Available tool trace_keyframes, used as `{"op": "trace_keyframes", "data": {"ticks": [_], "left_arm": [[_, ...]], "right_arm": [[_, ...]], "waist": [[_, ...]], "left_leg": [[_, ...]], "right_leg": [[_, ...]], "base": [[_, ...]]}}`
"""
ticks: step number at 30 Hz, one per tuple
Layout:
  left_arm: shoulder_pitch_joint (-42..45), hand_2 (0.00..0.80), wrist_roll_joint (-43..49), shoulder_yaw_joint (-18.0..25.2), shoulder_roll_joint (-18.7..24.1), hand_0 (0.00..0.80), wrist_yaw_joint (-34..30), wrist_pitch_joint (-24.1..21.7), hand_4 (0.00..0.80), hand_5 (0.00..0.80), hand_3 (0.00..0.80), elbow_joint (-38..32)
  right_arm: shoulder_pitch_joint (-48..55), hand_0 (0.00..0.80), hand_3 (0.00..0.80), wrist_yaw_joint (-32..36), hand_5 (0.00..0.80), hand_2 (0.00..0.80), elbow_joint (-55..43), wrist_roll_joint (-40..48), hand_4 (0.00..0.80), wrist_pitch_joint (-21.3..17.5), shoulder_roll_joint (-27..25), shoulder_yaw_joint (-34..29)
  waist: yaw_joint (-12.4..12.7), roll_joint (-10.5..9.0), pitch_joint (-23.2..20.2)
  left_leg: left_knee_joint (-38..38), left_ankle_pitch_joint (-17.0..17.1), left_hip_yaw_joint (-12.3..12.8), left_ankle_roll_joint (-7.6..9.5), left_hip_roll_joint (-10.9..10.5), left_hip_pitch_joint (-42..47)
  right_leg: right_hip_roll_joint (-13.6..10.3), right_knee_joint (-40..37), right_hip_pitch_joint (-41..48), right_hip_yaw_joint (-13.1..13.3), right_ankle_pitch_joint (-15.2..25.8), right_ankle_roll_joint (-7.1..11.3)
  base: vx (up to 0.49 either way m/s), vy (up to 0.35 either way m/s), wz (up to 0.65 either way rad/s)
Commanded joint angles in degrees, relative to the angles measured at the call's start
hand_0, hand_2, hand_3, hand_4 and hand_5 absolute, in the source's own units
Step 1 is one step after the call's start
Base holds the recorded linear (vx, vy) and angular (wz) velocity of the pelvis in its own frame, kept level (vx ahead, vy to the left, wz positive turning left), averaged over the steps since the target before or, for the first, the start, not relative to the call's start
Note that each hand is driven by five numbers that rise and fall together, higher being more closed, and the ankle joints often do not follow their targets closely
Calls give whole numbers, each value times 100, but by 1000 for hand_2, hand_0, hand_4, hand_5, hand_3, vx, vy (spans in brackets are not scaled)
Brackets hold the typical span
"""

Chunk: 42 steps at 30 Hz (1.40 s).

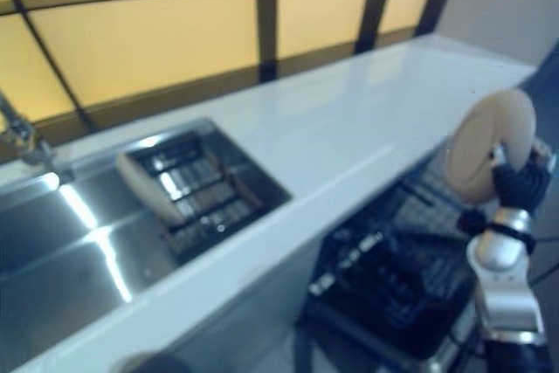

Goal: Take plates into dishwasher

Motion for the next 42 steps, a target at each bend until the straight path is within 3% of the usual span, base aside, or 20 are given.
{"op": "trace_keyframes", "data": {"ticks": [1, 12, 27, 33, 42], "left_arm": [[-598, 0, -13, 47, 126, 0, 162, -179, 0, 0, 0, -101], [-736, 0, -141, 76, 254, 0, 151, -148, 0, 0, 0, -291], [-917, 0, 112, -70, 360, 0, 42, -112, 0, 0, 0, -471], [-926, 0, 269, -132, 373, 0, 1, -140, 0, 0, 0, -484], [-988, 0, 382, -178, 404, 0, -95, -93, 0, 0, 0, -529]], "right_arm": [[-374, 800, 800, 359, 800, 800, -102, -193, 800, -584, -179, -367], [-217, 800, 800, 1464, 800, 800, 757, -518, 800, -631, -555, -4], [-711, 800, 800, 2724, 800, 800, 1500, -1191, 800, -432, -1086, 941], [-967, 800, 800, 3014, 800, 800, 1537, -1882, 800, -491, -1191, 1286], [-1291, 800, 800, 3344, 800, 800, 1610, -2456, 800, -239, -1228, 1743]], "waist": [[19, 45, 210], [-123, 12, 419], [103, -76, 651], [208, -83, 664], [329, -87, 679]], "left_leg": [[29, -649, 164, 388, -202, 302], [29, -508, 336, 310, -90, 173], [29, -371, 228, 173, 29, 9], [29, -349, 152, 139, 34, -16], [29, -336, 63, 114, 20, -40]], "right_leg": [[-118, 404, -237, 58, 142, 319], [90, 153, -304, 228, 172, 199], [180, 42, -276, 16, 162, 103], [184, 4, -219, -58, 151, 93], [157, -38, -155, -148, 153, 104]], "base": [[-51, -49, -32], [-61, -56, -16], [-40, -53, 0], [1, -14, 1], [9, -7, 7]]}}
